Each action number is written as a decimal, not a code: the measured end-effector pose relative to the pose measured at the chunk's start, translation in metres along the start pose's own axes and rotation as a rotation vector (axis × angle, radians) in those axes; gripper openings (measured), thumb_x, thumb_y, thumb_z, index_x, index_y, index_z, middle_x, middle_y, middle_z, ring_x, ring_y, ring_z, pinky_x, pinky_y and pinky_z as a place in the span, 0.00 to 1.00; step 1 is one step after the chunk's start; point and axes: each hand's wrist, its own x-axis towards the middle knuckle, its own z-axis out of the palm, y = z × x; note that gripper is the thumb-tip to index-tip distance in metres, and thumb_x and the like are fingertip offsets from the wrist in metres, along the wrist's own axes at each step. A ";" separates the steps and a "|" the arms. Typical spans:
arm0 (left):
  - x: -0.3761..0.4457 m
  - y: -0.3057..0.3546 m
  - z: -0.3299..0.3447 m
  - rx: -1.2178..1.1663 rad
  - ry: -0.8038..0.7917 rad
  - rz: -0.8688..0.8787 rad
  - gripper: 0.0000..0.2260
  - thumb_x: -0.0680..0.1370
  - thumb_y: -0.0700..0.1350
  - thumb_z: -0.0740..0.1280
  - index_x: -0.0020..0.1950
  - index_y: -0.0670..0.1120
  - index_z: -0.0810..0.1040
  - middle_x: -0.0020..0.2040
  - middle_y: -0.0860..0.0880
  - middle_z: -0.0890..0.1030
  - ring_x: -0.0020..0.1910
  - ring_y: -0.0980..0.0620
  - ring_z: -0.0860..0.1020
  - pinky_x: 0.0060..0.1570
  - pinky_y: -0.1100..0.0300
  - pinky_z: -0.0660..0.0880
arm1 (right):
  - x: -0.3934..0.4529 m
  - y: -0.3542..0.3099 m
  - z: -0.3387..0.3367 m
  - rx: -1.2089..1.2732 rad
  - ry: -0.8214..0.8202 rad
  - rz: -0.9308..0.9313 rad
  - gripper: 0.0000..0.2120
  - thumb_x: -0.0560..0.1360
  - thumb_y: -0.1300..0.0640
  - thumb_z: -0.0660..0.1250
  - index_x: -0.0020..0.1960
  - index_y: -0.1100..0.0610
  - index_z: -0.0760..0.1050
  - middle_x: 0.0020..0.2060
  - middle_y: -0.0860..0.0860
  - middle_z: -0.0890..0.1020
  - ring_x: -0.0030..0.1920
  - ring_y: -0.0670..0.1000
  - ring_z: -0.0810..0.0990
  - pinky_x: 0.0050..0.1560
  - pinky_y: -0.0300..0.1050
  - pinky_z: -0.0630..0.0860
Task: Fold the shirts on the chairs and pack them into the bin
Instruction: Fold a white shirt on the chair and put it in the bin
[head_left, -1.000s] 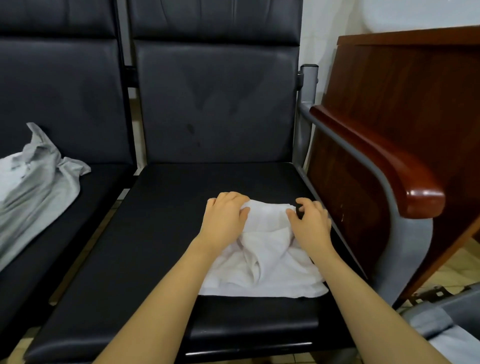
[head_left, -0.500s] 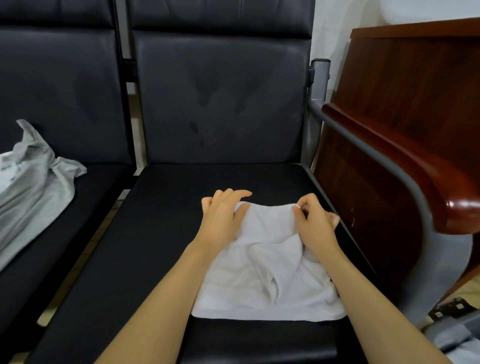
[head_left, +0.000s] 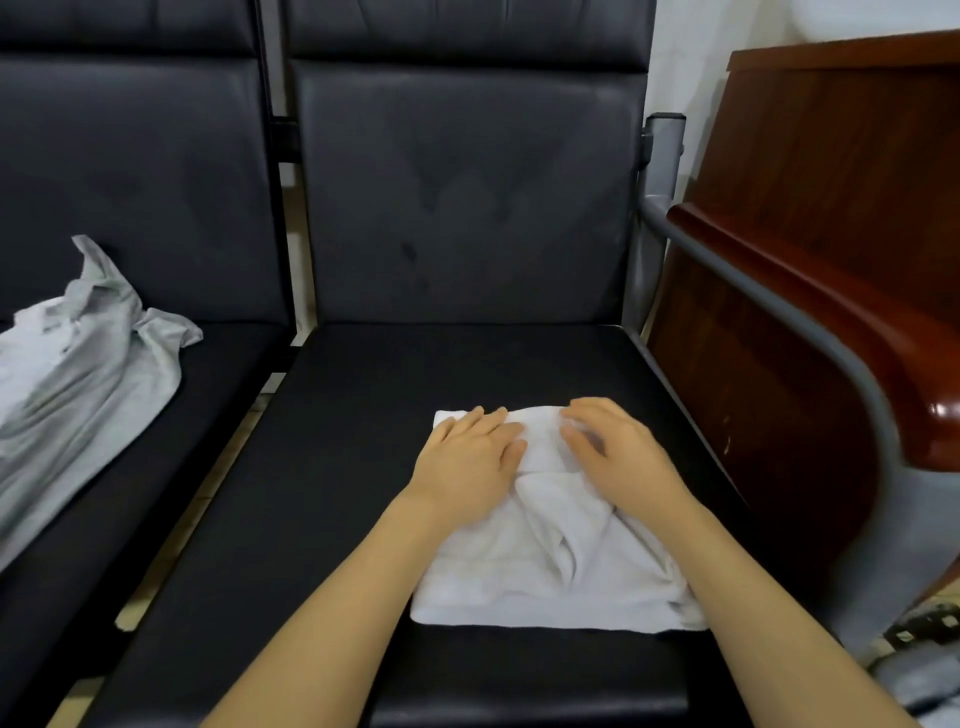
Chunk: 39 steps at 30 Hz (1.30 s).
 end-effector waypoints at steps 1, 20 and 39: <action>-0.001 -0.001 0.000 0.001 -0.043 -0.020 0.20 0.83 0.54 0.46 0.75 0.56 0.59 0.78 0.55 0.54 0.77 0.53 0.49 0.72 0.57 0.45 | 0.000 0.000 0.001 -0.051 -0.076 0.015 0.18 0.81 0.48 0.56 0.70 0.50 0.69 0.71 0.46 0.67 0.68 0.47 0.68 0.69 0.46 0.66; -0.054 -0.018 -0.025 -0.049 -0.145 0.069 0.24 0.82 0.56 0.50 0.78 0.53 0.51 0.78 0.53 0.46 0.77 0.54 0.44 0.73 0.58 0.41 | -0.029 -0.038 -0.009 0.211 -0.106 0.103 0.18 0.79 0.43 0.59 0.67 0.41 0.69 0.63 0.42 0.72 0.68 0.49 0.60 0.64 0.45 0.57; -0.106 -0.001 -0.034 -0.034 0.020 0.268 0.19 0.79 0.60 0.58 0.66 0.54 0.75 0.66 0.58 0.74 0.65 0.57 0.71 0.61 0.65 0.62 | -0.077 -0.027 -0.021 0.337 0.122 0.022 0.03 0.74 0.50 0.67 0.46 0.43 0.78 0.46 0.40 0.81 0.60 0.50 0.74 0.63 0.52 0.71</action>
